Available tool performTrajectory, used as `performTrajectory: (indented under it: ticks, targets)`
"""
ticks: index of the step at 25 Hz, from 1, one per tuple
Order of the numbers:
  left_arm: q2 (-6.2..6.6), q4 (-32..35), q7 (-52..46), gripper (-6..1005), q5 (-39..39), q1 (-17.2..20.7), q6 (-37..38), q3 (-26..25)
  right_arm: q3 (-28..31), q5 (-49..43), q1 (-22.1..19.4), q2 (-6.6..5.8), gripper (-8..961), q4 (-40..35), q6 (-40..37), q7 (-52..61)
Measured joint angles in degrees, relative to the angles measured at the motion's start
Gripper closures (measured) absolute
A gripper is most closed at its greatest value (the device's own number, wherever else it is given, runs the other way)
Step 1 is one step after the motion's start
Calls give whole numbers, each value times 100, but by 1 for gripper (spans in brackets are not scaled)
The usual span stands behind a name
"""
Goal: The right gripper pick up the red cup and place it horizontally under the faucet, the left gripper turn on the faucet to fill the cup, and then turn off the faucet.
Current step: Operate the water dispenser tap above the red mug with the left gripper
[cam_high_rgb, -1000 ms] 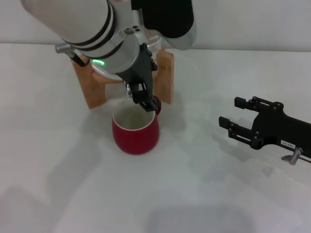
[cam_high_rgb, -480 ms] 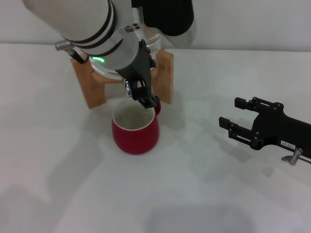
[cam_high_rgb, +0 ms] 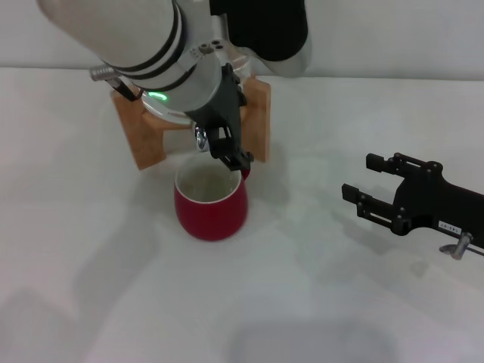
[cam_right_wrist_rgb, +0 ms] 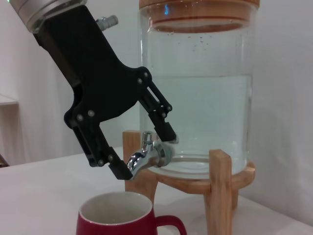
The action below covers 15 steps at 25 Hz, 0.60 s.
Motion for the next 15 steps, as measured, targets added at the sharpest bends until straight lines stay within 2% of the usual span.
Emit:
performTrajectory:
  ticks: [7, 15]
  targets:
    - [0, 340, -50, 184, -212, 95, -37, 132, 15, 0, -54, 0, 321, 1, 26, -16]
    - [3, 1071, -116, 184, -542, 692, -34, 48, 24, 0, -62, -9, 321, 0, 94, -11]
